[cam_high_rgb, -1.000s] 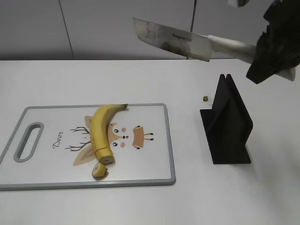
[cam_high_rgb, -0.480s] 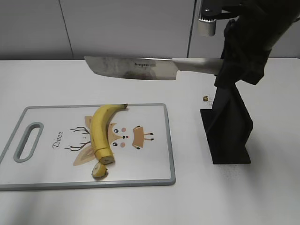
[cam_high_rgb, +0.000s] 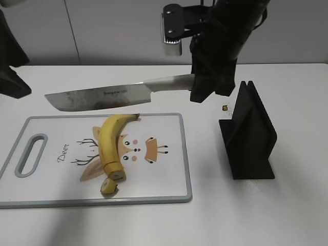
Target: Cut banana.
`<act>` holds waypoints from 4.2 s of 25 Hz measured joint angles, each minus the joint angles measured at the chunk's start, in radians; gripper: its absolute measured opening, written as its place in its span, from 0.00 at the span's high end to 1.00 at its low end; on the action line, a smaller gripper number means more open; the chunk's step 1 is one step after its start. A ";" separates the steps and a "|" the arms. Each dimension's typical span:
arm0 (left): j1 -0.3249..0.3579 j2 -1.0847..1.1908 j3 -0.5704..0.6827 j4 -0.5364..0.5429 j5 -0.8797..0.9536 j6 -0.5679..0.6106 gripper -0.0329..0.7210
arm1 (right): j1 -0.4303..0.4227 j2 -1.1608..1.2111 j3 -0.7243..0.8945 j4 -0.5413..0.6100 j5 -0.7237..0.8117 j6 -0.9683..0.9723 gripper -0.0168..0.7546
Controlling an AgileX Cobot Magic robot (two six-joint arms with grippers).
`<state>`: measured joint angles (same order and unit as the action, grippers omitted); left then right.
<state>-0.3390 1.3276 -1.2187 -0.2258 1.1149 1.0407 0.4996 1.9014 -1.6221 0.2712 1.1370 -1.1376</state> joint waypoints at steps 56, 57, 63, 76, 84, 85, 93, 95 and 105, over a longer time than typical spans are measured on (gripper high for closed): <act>-0.052 0.302 0.120 0.040 -0.177 -0.076 0.96 | 0.030 0.066 0.153 0.062 -0.146 -0.061 0.77; -0.060 0.302 0.121 0.044 -0.181 -0.080 0.96 | 0.030 0.066 0.170 0.059 -0.173 -0.062 0.77; -0.086 0.312 0.170 0.037 -0.247 -0.093 0.96 | 0.030 0.069 0.203 0.036 -0.216 -0.068 0.77; -0.095 0.316 0.288 0.030 -0.412 -0.106 0.97 | 0.032 0.131 0.206 0.026 -0.281 -0.086 0.75; -0.095 0.351 0.289 0.033 -0.428 -0.108 0.97 | 0.032 0.157 0.206 0.026 -0.294 -0.086 0.75; -0.095 0.355 0.289 0.033 -0.430 -0.108 0.97 | 0.032 0.158 0.206 0.026 -0.298 -0.086 0.75; -0.095 0.392 0.287 0.028 -0.443 -0.109 0.97 | 0.032 0.160 0.206 0.017 -0.314 -0.087 0.75; -0.095 0.410 0.286 0.027 -0.451 -0.109 0.97 | 0.032 0.168 0.206 0.016 -0.321 -0.089 0.75; -0.095 0.511 0.272 0.027 -0.471 -0.109 0.97 | 0.031 0.248 0.206 0.021 -0.340 -0.089 0.75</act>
<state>-0.4339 1.8389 -0.9465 -0.1991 0.6435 0.9320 0.5309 2.1492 -1.4165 0.2926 0.7966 -1.2267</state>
